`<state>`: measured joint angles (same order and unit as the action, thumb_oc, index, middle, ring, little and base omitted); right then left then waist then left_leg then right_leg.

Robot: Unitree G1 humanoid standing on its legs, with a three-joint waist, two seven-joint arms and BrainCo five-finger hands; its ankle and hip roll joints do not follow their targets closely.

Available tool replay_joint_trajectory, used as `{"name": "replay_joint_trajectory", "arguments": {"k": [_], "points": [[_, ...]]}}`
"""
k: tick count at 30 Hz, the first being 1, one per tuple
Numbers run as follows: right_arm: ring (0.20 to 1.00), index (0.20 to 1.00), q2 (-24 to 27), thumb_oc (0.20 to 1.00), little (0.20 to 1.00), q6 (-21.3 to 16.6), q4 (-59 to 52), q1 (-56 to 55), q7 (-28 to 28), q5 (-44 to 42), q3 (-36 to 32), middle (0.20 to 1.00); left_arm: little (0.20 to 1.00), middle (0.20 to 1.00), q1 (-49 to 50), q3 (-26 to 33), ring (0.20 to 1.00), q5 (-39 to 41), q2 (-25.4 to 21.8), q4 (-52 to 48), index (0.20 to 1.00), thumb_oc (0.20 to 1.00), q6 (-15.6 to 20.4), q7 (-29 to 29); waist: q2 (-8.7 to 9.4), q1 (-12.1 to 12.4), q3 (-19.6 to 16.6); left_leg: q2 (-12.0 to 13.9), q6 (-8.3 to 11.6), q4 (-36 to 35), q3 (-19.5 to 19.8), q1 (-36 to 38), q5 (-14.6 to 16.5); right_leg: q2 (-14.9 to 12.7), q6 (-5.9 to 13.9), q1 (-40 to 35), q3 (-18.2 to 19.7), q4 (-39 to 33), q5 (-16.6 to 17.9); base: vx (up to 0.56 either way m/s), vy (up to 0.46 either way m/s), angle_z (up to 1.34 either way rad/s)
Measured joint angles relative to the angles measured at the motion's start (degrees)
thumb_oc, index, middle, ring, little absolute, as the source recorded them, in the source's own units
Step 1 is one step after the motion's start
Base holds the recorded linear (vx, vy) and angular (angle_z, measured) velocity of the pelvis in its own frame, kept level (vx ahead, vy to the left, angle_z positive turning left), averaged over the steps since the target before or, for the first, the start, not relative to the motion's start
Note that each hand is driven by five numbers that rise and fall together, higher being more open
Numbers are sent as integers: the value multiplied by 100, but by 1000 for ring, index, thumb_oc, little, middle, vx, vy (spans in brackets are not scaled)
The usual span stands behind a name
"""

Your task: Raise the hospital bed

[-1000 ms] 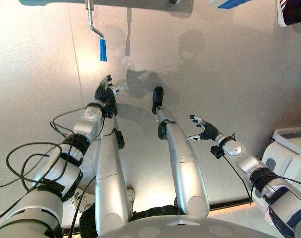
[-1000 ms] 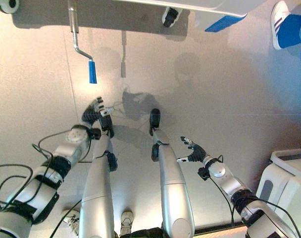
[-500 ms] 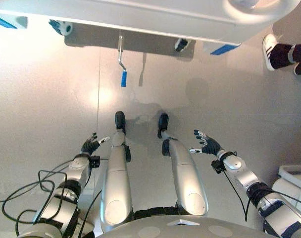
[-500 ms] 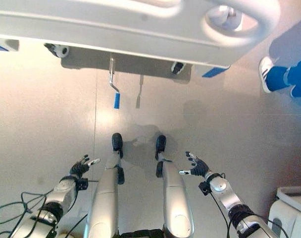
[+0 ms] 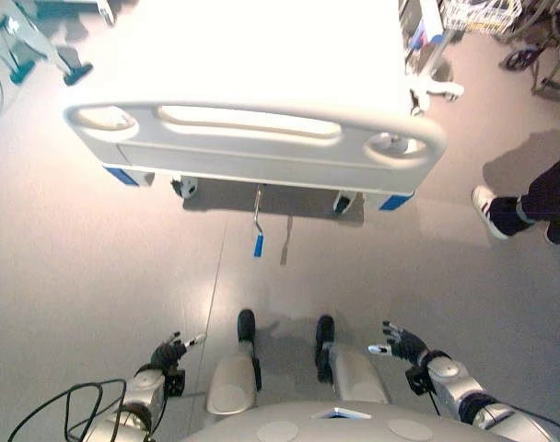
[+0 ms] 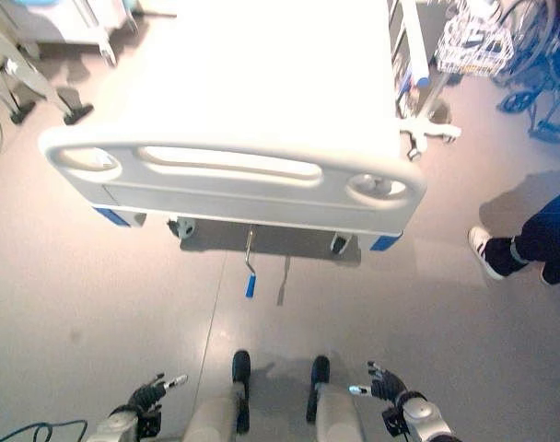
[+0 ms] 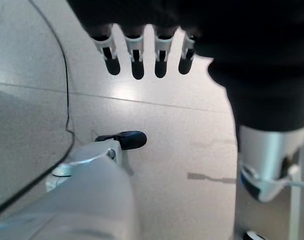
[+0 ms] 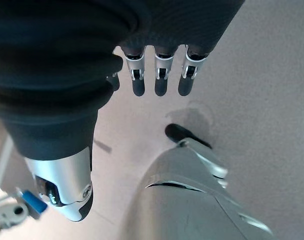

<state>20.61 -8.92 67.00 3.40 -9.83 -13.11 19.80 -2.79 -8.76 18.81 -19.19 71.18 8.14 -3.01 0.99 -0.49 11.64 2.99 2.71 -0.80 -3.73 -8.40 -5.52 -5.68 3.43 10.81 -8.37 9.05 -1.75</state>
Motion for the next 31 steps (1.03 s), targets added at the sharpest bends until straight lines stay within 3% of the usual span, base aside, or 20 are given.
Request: {"name": "replay_joint_trajectory", "arguments": {"k": [4,12,20,31], "points": [[1000,1000,-64,1000,1000,79,173,-223,-106,-8,-117,1000,1000,1000,291,102,1000,-23,55,137,1000,1000,2,-96,-86,2,-485,68,38,-243,-57,445,28,83,12,-535,-10,-471,85,97,4,-5],[1000,1000,-214,1000,1000,182,385,-361,-135,-199,-235,1000,1000,1000,582,152,1000,-244,154,299,1000,1000,1,-162,-105,5,-967,100,149,-423,-90,986,93,215,-17,-1380,-29,-1300,331,88,-3,-1],[1000,1000,-335,1000,1000,191,382,-387,-179,-210,-221,1000,1000,1000,684,147,1000,-682,355,295,1000,1000,0,-157,-72,4,-1155,180,229,-451,-114,1205,174,301,-65,-1649,-18,-1421,335,68,0,-1],[1000,1000,-557,1000,1000,210,391,-670,-213,-213,-216,1000,1000,1000,719,145,1000,-692,357,299,1000,1000,0,-157,51,5,-1354,199,216,-460,-117,1374,211,311,-87,-1816,-16,-1423,316,32,5,0]]}}
